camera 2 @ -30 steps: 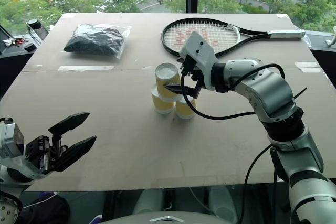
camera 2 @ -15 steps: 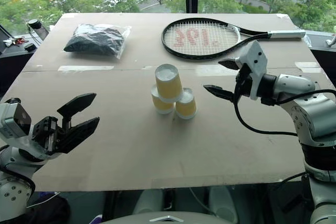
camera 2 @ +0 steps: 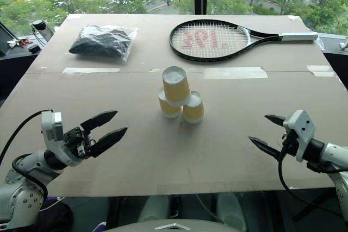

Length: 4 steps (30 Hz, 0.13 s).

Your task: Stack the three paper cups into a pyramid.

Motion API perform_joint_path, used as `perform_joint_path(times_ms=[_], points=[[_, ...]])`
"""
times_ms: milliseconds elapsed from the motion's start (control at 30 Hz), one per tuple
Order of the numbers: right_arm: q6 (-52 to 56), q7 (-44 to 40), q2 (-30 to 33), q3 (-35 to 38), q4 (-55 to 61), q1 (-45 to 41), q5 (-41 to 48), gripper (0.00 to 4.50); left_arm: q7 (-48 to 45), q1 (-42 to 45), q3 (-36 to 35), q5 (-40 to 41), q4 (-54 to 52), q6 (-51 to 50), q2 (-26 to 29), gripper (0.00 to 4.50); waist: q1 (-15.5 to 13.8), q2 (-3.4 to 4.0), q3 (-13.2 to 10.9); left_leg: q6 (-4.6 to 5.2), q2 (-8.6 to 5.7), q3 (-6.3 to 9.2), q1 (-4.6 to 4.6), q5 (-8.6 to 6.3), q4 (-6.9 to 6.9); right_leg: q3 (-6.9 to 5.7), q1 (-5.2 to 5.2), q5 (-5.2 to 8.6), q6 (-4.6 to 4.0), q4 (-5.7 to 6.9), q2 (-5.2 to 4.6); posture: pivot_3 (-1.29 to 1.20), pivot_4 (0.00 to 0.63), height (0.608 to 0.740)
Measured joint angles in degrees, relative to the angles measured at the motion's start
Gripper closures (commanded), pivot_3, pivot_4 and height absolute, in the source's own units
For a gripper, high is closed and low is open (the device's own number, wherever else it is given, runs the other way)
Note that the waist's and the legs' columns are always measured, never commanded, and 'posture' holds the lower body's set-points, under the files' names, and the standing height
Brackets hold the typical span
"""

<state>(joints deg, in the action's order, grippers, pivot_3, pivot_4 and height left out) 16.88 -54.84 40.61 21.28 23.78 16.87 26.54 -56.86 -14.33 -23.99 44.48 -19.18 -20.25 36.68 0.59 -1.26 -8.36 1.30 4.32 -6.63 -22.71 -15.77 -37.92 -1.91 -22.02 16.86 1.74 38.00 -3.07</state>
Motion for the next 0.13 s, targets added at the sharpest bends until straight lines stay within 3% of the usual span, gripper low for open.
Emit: perform_joint_path(times_ms=[133], points=[[-5.84,-2.21,-1.66,2.33,-0.13,5.00,0.32,0.02,2.01,-0.49,-0.08,-1.64,2.01,-3.17,2.14,0.00,0.26,-0.02,0.01,0.01,0.10,0.00,0.15,0.00,-0.01,0.00,0.13,0.00,0.00,0.00,0.01,0.00,0.150,0.740]])
